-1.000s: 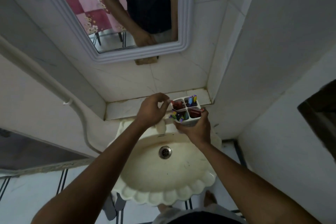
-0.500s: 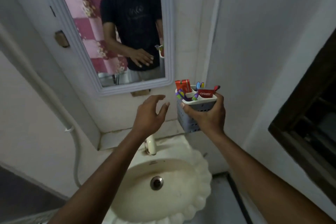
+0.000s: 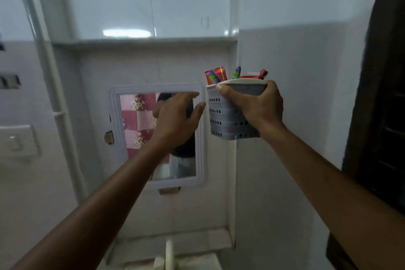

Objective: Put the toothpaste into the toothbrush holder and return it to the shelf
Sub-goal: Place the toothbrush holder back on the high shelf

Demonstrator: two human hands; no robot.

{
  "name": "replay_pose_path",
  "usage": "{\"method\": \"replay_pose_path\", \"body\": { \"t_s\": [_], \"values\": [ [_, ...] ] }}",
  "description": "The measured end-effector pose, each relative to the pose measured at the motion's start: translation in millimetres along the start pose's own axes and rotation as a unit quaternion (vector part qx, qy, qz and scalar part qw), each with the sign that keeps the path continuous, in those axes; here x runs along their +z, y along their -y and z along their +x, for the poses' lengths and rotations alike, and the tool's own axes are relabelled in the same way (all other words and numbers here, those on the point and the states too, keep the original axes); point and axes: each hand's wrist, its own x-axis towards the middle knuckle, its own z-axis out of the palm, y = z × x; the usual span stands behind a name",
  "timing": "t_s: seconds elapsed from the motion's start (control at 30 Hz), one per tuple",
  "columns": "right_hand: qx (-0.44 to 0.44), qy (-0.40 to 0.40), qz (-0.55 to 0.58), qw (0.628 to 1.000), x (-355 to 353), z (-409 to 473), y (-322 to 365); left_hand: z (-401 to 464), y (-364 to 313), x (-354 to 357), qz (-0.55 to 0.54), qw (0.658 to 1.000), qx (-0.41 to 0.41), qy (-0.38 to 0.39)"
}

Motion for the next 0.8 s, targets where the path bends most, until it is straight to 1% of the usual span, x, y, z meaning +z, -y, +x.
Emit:
{"method": "replay_pose_path", "body": {
  "t_s": [0.13, 0.2, 0.3, 0.4, 0.47, 0.57, 0.67, 0.8],
  "values": [
    [-0.040, -0.026, 0.011, 0.999, -6, 43, 65, 58, -23, -37, 0.058, 0.995, 0.073, -0.044],
    [-0.050, -0.031, 0.011, 0.998, -7, 63, 94, 82, -28, -52, 0.082, 0.990, 0.094, -0.073],
    [-0.063, -0.044, 0.008, 0.997, -5, 90, 136, 122, -26, -75, 0.074, 0.987, 0.088, -0.107],
    [-0.063, -0.051, 0.011, 0.997, -2, 116, 161, 151, -18, -86, 0.075, 0.986, 0.079, -0.125],
    [-0.057, -0.054, 0.014, 0.997, 4, 132, 171, 167, -8, -86, 0.089, 0.985, 0.079, -0.123],
    [-0.060, -0.073, 0.019, 0.995, 22, 156, 178, 191, 11, -76, 0.111, 0.987, 0.065, -0.100],
    [-0.066, -0.088, 0.013, 0.994, 43, 175, 182, 209, 25, -59, 0.127, 0.988, 0.045, -0.079],
    [-0.070, -0.119, 0.001, 0.990, 65, 203, 178, 231, 39, -39, 0.143, 0.987, 0.039, -0.065]
  ]
}}
